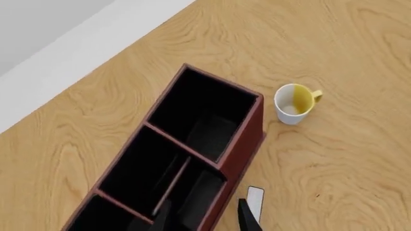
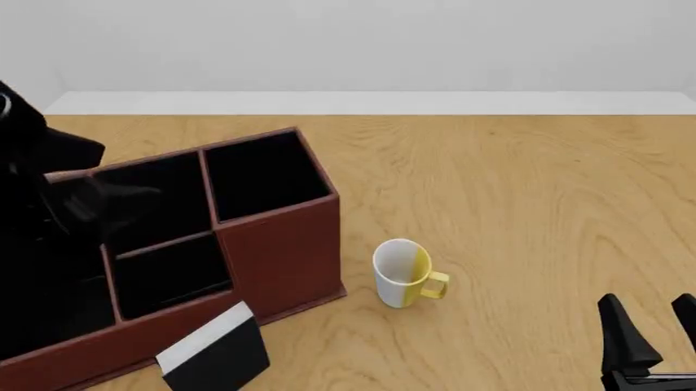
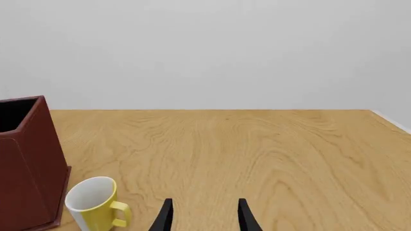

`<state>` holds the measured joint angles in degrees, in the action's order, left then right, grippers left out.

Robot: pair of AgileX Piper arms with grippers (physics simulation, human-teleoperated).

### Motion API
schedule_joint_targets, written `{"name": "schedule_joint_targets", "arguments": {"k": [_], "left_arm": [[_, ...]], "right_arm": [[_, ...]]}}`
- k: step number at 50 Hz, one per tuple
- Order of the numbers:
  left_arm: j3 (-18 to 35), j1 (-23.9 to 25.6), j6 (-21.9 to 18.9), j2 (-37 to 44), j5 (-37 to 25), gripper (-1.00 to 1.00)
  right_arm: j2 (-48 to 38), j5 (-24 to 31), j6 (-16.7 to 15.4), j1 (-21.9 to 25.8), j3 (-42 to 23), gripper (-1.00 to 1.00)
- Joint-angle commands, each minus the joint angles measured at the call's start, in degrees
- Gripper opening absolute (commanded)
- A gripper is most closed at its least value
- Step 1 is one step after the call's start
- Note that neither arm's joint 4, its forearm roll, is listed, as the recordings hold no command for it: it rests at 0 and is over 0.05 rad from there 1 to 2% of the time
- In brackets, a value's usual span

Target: Pick up the book and place it in the front compartment of the caddy.

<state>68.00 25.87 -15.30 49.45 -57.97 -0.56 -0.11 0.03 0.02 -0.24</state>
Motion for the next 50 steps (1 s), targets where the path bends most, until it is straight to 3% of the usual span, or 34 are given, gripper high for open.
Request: {"name": "schedule_joint_targets", "arguments": {"k": [1, 10, 25, 37, 50], "left_arm": [[7.84, 0.39, -0.28, 4.96, -9.76, 1.00], [5.75, 4.13, 3.76, 4.75, -11.87, 1.00], [-4.90, 12.11, 13.76, -0.09, -11.88, 1.00], [-10.43, 9.98, 12.84, -1.48, -9.74, 1.00], [-16.58, 7.73, 11.49, 2.07, -1.91, 1.00]], "right_arm": [[-0.02, 0.00, 0.01, -0.02, 0.00, 1.00], [0.04, 0.00, -0.01, 0.01, 0.00, 1.00], [-0.04, 0.00, 0.02, -0.01, 0.00, 1.00], [0.01, 0.00, 0.00, -0.01, 0.00, 1.00], [-0.02, 0.00, 0.02, -0.01, 0.00, 1.00]]}}
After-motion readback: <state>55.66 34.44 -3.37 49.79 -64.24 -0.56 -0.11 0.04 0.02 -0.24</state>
